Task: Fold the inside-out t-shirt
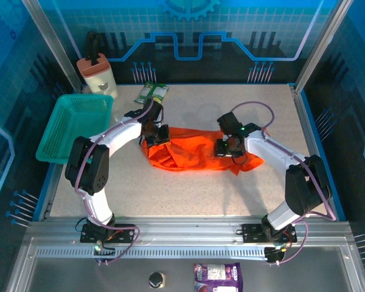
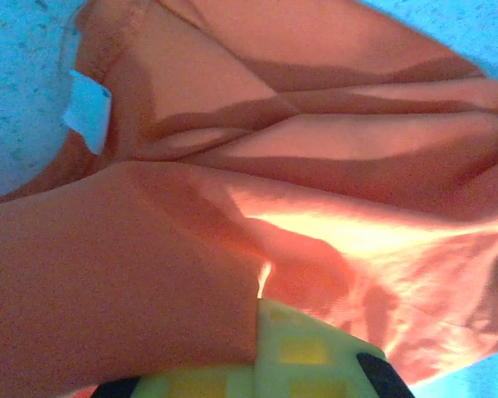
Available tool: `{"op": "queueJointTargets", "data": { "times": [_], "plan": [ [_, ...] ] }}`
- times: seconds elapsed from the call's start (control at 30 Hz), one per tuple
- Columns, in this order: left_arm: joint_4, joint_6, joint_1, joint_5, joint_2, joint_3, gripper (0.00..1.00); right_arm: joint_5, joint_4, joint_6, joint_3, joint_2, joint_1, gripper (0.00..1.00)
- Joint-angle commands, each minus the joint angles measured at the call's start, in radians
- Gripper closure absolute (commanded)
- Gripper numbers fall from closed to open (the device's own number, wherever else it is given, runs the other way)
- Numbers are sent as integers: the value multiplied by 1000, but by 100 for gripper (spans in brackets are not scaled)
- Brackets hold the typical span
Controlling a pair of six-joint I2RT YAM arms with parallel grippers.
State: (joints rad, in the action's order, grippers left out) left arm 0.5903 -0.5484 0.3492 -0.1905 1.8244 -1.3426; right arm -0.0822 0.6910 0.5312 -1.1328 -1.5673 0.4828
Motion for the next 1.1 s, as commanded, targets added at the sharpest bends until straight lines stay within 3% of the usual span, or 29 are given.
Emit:
{"op": "queueJointTargets", "data": {
  "times": [0.0, 0.17, 0.4, 0.43, 0.53, 0.63, 0.73, 0.77, 0.83, 0.87, 1.07],
  "plan": [
    [-21, -33, 6, -76, -12, -51, 96, 212, -176, -42, -40, -19, 72, 45],
    [-28, -50, 6, -118, 2, -75, 95, 343, -359, -56, -141, -160, 144, 34],
    [-20, -58, 5, -126, -47, -70, 95, 416, -392, -62, -295, -366, 178, 37],
    [-12, -56, 5, -120, -57, -69, 96, 409, -388, -61, -305, -383, 179, 46],
    [9, -44, -1, -85, -97, -58, 97, 353, -328, -54, -327, -399, 176, 84],
    [26, -30, -18, -53, -136, -51, 98, 344, -327, -55, -294, -355, 168, 100],
    [38, -18, -44, -41, -164, -50, 100, 319, -316, -61, -253, -289, 161, 100],
    [42, -12, -52, -40, -169, -50, 100, 331, -318, -68, -241, -268, 158, 96],
    [59, 2, -75, -34, -177, -59, 100, 334, -290, -84, -213, -210, 149, 57],
    [72, 11, -87, -27, -179, -67, 100, 301, -257, -88, -199, -180, 140, 52],
    [109, 50, -144, -5, -200, -84, 100, 111, -66, -76, -47, -24, -42, 51]
  ]
}}
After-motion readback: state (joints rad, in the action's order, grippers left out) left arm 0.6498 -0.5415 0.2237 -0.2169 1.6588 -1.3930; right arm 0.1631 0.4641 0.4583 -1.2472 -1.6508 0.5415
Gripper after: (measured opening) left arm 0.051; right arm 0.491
